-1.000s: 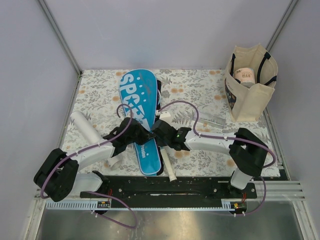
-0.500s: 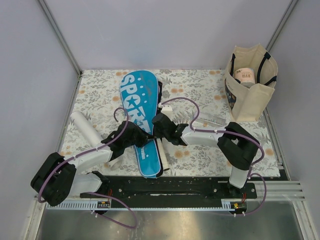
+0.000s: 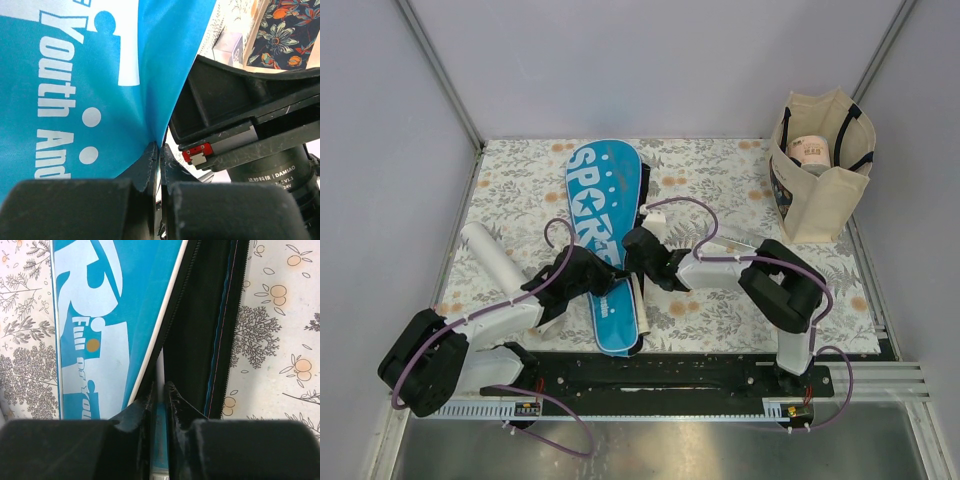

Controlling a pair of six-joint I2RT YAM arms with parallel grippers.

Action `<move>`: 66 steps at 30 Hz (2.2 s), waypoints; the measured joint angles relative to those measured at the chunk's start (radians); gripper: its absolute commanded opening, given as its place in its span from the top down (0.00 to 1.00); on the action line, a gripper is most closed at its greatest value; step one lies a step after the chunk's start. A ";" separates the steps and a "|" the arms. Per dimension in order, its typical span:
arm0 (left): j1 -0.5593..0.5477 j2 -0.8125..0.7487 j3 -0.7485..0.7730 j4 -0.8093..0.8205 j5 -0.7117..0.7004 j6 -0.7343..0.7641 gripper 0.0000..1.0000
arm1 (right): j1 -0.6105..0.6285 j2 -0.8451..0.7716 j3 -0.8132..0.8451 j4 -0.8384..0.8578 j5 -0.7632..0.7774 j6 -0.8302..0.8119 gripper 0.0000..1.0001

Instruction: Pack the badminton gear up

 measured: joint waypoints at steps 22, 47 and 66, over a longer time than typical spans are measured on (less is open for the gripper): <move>-0.011 0.001 -0.005 -0.006 -0.026 0.039 1.00 | -0.051 -0.372 -0.366 -0.059 -0.478 -0.038 0.46; -0.016 0.001 -0.005 -0.007 -0.035 0.042 1.00 | -0.023 -0.266 -0.498 0.259 -0.598 0.147 0.80; -0.043 0.008 -0.011 0.006 -0.131 0.003 1.00 | 0.006 -0.135 -0.520 0.540 -0.555 0.273 0.68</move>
